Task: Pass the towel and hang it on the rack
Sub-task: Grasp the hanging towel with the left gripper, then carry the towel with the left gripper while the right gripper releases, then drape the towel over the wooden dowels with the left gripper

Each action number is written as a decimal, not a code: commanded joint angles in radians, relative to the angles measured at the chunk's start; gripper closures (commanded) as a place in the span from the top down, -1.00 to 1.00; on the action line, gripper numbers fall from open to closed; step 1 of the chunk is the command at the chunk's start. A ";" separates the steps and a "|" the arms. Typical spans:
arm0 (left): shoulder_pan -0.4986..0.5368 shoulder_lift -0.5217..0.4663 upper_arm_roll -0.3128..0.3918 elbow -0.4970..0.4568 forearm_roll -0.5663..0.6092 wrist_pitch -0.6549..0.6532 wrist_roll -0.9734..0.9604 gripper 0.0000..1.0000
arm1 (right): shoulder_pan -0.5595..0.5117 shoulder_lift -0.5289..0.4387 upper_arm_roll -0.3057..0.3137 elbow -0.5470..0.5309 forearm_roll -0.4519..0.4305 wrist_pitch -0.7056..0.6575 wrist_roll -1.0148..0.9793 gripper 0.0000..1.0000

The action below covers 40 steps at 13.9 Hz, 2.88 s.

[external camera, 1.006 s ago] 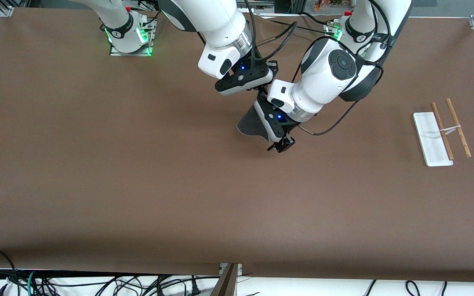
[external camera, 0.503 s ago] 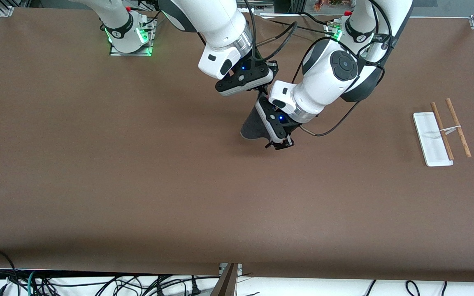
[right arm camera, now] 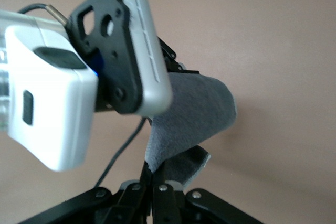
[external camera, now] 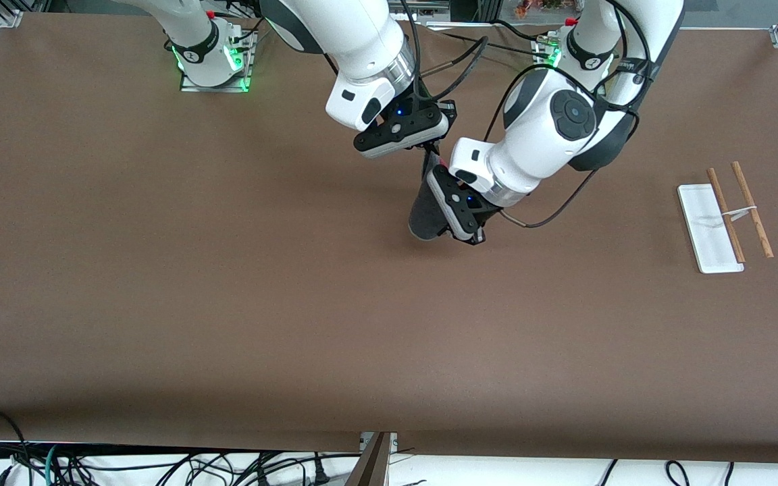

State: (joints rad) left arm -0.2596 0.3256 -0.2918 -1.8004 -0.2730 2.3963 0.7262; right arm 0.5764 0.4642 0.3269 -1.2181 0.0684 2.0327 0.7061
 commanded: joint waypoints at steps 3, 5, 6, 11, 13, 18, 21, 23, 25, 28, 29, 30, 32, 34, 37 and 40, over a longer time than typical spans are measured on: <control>0.056 -0.008 -0.004 0.018 0.008 -0.052 0.055 -1.00 | 0.002 -0.002 -0.002 0.003 -0.001 -0.002 -0.013 0.19; 0.077 -0.007 -0.004 0.044 0.005 -0.109 0.055 -1.00 | 0.002 -0.002 -0.003 0.003 -0.002 0.000 -0.013 1.00; 0.091 -0.008 -0.004 0.050 0.005 -0.130 0.055 -1.00 | 0.000 -0.002 -0.003 0.003 -0.002 -0.002 -0.014 1.00; 0.201 -0.014 -0.004 0.141 -0.003 -0.372 0.055 -1.00 | -0.030 -0.006 -0.006 0.005 -0.004 -0.011 -0.017 1.00; 0.311 -0.036 -0.004 0.142 -0.026 -0.469 0.076 -1.00 | -0.073 -0.012 -0.008 0.005 -0.036 -0.022 -0.017 1.00; 0.636 -0.054 0.000 0.141 -0.043 -0.735 0.246 -1.00 | -0.242 -0.016 -0.009 0.011 -0.071 -0.153 -0.242 1.00; 0.830 -0.048 0.010 0.138 -0.029 -0.839 0.295 -1.00 | -0.384 -0.018 -0.012 0.011 -0.071 -0.196 -0.319 1.00; 0.931 -0.048 0.010 0.141 0.036 -0.881 0.326 -1.00 | -0.473 -0.042 -0.012 0.012 -0.073 -0.200 -0.318 1.00; 1.014 -0.040 0.011 0.135 0.047 -0.890 0.450 -1.00 | -0.551 -0.064 -0.015 0.012 -0.075 -0.203 -0.315 1.00; 1.123 -0.010 0.011 0.134 0.049 -0.902 0.568 -1.00 | -0.608 -0.108 -0.106 0.003 -0.067 -0.209 -0.323 1.00; 1.146 -0.004 0.011 0.138 0.051 -0.905 0.599 -1.00 | -0.616 -0.133 -0.144 -0.006 -0.070 -0.244 -0.323 1.00; 1.174 -0.002 0.013 0.138 0.052 -0.905 0.630 -1.00 | -0.621 -0.154 -0.187 -0.012 -0.075 -0.282 -0.323 1.00; 1.209 0.024 0.011 0.154 0.092 -0.904 0.708 -1.00 | -0.622 -0.220 -0.251 -0.064 -0.079 -0.324 -0.330 1.00; 1.240 0.076 0.011 0.222 0.130 -0.905 0.766 -1.00 | -0.628 -0.277 -0.279 -0.116 -0.111 -0.370 -0.454 1.00; 1.284 0.153 0.013 0.277 0.179 -0.904 0.867 -1.00 | -0.647 -0.347 -0.284 -0.210 -0.121 -0.469 -0.545 1.00; 1.321 0.207 0.013 0.315 0.225 -0.896 0.923 -1.00 | -0.644 -0.406 -0.263 -0.305 -0.122 -0.522 -0.554 1.00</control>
State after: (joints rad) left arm 1.0390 0.4812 -0.2637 -1.5490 -0.0804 1.5115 1.5978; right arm -0.0631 0.1277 0.0431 -1.4203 -0.0385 1.5049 0.1762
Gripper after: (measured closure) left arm 0.982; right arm 0.000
